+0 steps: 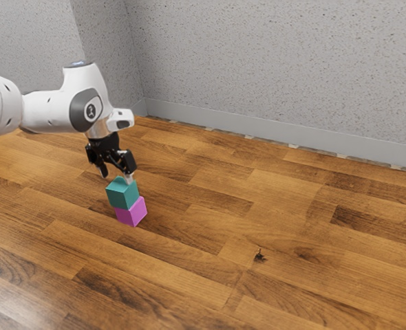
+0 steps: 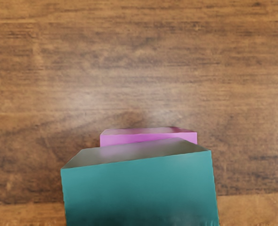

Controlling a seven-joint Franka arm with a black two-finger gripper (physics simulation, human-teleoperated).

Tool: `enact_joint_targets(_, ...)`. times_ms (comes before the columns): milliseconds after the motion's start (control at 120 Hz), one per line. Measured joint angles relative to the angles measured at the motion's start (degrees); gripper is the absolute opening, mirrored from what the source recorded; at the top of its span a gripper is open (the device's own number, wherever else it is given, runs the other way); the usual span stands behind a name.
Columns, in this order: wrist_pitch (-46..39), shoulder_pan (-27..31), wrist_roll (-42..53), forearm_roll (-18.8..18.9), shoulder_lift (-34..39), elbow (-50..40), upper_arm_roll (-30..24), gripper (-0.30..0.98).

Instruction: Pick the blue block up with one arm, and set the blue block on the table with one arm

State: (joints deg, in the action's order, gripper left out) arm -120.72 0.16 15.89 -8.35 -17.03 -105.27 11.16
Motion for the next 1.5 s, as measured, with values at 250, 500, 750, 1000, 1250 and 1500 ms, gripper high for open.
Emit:
enact_joint_targets(250,-1.33,-0.03,-3.27,0.82,-0.79,-0.59,0.00,0.69)
enact_joint_targets(500,-4.44,0.03,-2.73,2.34,-0.70,-0.51,-0.35,0.69)
enact_joint_targets(750,-5.07,-0.01,-2.12,2.21,0.31,-2.51,-0.96,0.69)
enact_joint_targets(1000,-7.58,0.02,-1.07,2.30,-0.56,-2.63,-0.91,0.69)
enact_joint_targets(1250,-8.91,0.01,0.22,1.52,-0.76,-3.44,-0.94,0.69)
enact_joint_targets(1500,-9.42,0.01,1.05,0.10,-0.93,-4.67,-0.96,0.69)
